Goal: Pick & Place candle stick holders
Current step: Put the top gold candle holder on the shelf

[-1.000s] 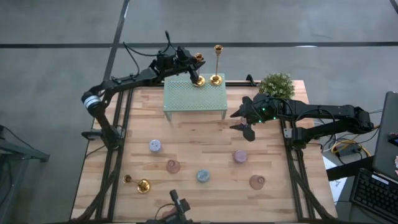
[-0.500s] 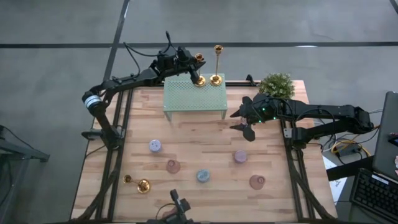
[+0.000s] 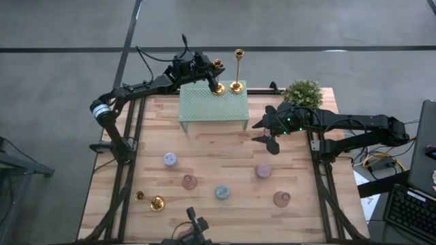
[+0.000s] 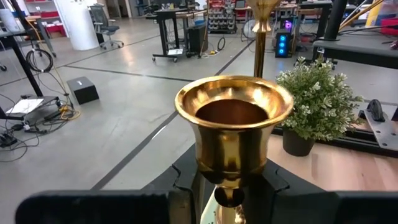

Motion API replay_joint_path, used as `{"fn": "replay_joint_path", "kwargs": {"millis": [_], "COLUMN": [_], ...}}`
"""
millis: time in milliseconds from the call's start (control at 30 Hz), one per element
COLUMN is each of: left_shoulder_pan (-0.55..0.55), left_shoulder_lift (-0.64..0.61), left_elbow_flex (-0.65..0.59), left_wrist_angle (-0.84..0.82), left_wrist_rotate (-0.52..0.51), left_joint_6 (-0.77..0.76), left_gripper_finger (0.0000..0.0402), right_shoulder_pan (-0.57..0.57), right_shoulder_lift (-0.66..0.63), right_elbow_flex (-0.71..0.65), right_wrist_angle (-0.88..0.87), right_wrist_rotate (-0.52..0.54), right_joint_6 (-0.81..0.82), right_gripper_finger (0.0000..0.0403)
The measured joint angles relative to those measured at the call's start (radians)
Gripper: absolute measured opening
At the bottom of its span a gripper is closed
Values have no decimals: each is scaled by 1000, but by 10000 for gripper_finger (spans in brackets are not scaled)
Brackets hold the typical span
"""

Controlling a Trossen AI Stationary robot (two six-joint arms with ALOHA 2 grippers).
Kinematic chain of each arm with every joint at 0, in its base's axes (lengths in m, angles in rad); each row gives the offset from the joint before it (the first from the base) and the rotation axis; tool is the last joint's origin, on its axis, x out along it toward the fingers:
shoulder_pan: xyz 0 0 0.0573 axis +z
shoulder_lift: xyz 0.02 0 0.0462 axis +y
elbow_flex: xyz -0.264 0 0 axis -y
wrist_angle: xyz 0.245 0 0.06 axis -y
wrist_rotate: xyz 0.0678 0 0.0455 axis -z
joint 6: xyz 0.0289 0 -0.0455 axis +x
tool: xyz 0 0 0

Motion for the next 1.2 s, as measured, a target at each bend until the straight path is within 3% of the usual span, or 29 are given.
{"fn": "replay_joint_path", "kwargs": {"millis": [367, 867, 1200], "left_shoulder_pan": [0, 0, -2], "left_shoulder_lift": [0, -12, -15], "left_elbow_flex": [0, -1, -2], "left_wrist_angle": [0, 3, -1], "left_wrist_rotate": [-23, -45, -46], "left_joint_6": [0, 12, 10], "left_gripper_finger": [87, 161, 172], "right_shoulder_pan": [0, 0, 0], "right_shoulder_lift": [0, 0, 0], "right_elbow_flex": [0, 0, 0], "right_wrist_angle": [0, -1, -1], "right_wrist_rotate": [0, 0, 0], "right_joint_6": [0, 1, 1], "right_gripper_finger": [244, 244, 244]}}
